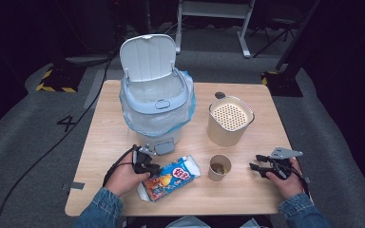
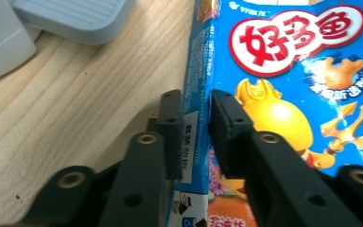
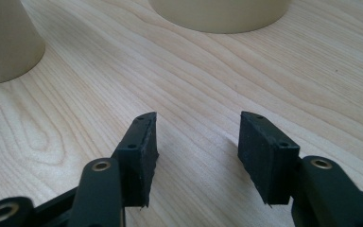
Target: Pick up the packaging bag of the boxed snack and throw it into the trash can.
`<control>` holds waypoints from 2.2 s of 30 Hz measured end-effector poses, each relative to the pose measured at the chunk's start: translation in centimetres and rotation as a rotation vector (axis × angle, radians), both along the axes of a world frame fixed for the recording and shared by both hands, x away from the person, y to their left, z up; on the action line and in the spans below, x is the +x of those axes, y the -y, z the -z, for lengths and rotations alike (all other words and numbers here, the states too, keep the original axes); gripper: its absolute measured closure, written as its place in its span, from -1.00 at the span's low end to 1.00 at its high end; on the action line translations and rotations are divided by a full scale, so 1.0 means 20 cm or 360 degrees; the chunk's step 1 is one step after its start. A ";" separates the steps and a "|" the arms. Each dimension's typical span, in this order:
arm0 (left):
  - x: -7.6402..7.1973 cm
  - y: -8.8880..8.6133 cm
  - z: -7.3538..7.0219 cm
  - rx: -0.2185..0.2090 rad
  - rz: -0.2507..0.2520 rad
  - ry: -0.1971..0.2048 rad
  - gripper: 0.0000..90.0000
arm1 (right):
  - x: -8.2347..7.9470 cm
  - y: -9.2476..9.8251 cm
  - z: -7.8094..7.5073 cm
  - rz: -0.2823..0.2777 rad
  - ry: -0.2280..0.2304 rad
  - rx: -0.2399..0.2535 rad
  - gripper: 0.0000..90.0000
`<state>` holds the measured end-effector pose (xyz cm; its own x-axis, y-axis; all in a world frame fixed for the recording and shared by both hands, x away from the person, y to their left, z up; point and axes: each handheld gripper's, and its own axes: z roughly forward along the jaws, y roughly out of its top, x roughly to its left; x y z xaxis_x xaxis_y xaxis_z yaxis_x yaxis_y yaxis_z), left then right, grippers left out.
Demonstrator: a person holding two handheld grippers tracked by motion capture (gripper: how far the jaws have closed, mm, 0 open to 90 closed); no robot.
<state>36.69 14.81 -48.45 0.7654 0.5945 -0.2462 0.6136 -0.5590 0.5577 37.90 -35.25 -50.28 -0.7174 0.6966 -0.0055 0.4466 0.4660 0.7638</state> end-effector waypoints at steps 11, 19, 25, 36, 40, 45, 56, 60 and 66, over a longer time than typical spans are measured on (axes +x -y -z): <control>-0.01 -0.05 -0.07 -0.0163 -0.0010 0.0015 0.93 | 0.00 0.00 0.00 0.0002 -0.0001 0.0001 0.02; -0.05 -0.09 -0.20 -0.0328 0.0022 0.0130 0.94 | 0.00 0.00 0.00 0.0008 0.0000 -0.0003 0.01; -0.07 -0.11 -0.27 -0.0474 -0.0030 0.0219 0.94 | 0.00 0.00 0.00 0.0008 0.0002 -0.0003 0.01; -0.09 -0.14 -0.43 -0.0687 -0.0135 0.0533 0.94 | 0.00 0.00 0.00 0.0008 0.0001 -0.0001 0.01; -0.10 -0.14 -0.48 -0.0732 -0.0147 0.0643 0.94 | 0.00 -0.01 0.00 0.0014 -0.0003 -0.0001 -0.03; -0.10 -0.13 -0.54 -0.0789 -0.0147 0.0730 0.94 | 0.01 -0.01 0.00 0.0014 -0.0006 -0.0001 -0.04; -0.07 -0.10 -0.70 -0.0870 -0.0150 0.0869 0.94 | 0.00 -0.01 0.00 0.0014 -0.0004 -0.0002 -0.04; -0.07 -0.11 -0.76 -0.0872 -0.0154 0.0912 0.94 | 0.00 -0.01 0.00 0.0014 -0.0004 -0.0003 -0.04; -0.04 -0.14 -0.85 -0.0896 -0.0118 0.0943 0.94 | 0.00 -0.01 0.00 0.0014 -0.0004 -0.0002 -0.04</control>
